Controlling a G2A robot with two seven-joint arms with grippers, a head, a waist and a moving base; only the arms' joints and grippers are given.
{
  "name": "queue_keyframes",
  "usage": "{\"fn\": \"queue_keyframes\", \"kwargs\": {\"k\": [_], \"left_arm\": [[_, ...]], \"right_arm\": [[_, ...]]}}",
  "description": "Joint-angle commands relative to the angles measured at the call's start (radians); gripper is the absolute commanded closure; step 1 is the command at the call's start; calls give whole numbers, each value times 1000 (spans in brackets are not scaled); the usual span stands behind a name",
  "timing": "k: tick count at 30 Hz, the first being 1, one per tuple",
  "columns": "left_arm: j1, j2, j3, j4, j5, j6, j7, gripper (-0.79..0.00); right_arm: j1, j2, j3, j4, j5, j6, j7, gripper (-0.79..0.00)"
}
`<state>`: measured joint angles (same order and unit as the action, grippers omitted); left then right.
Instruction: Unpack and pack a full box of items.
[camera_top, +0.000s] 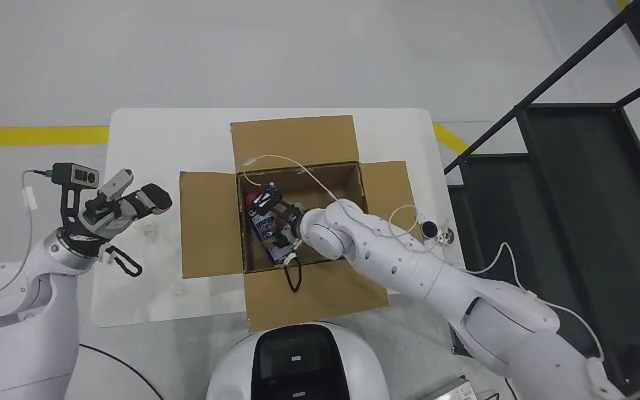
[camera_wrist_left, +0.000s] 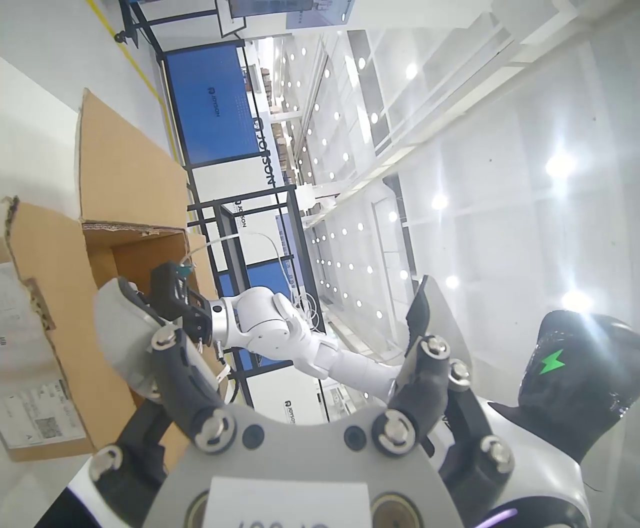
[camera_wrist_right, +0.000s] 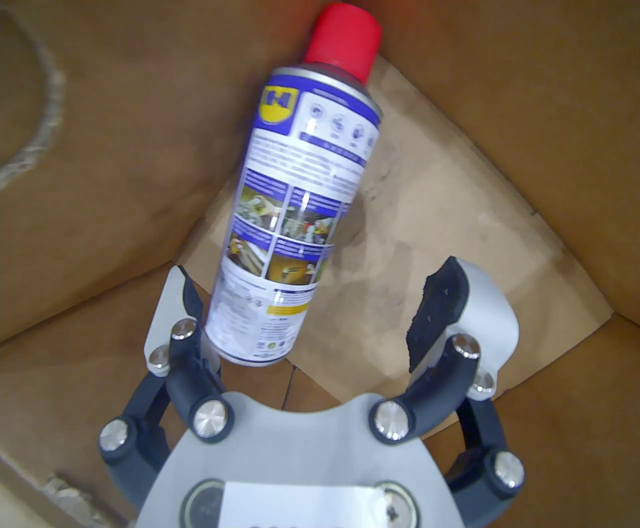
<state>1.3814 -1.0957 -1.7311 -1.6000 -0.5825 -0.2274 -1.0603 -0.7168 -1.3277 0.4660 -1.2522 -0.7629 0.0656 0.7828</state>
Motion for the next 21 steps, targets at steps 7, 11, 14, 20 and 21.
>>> {"fn": "queue_keyframes", "kwargs": {"k": [7,11,14,20,21], "left_arm": [[-5,4,12,5,-2,-2,-5,-785],[-7,7,11,5,-3,2,-12,-785],[-9,9,10,7,-6,4,-17,-785],[-15,13,17,14,-9,7,-26,-785],[-16,14,17,14,-9,7,-26,-785]], "right_arm": [[-41,22,77,-47,-50,50,10,-785],[-108,55,146,-149,-73,63,29,-785],[-148,72,175,-198,-95,34,54,-785],[-149,56,152,-180,-96,0,58,-785],[-142,49,142,-166,-96,-3,58,-785]]}}
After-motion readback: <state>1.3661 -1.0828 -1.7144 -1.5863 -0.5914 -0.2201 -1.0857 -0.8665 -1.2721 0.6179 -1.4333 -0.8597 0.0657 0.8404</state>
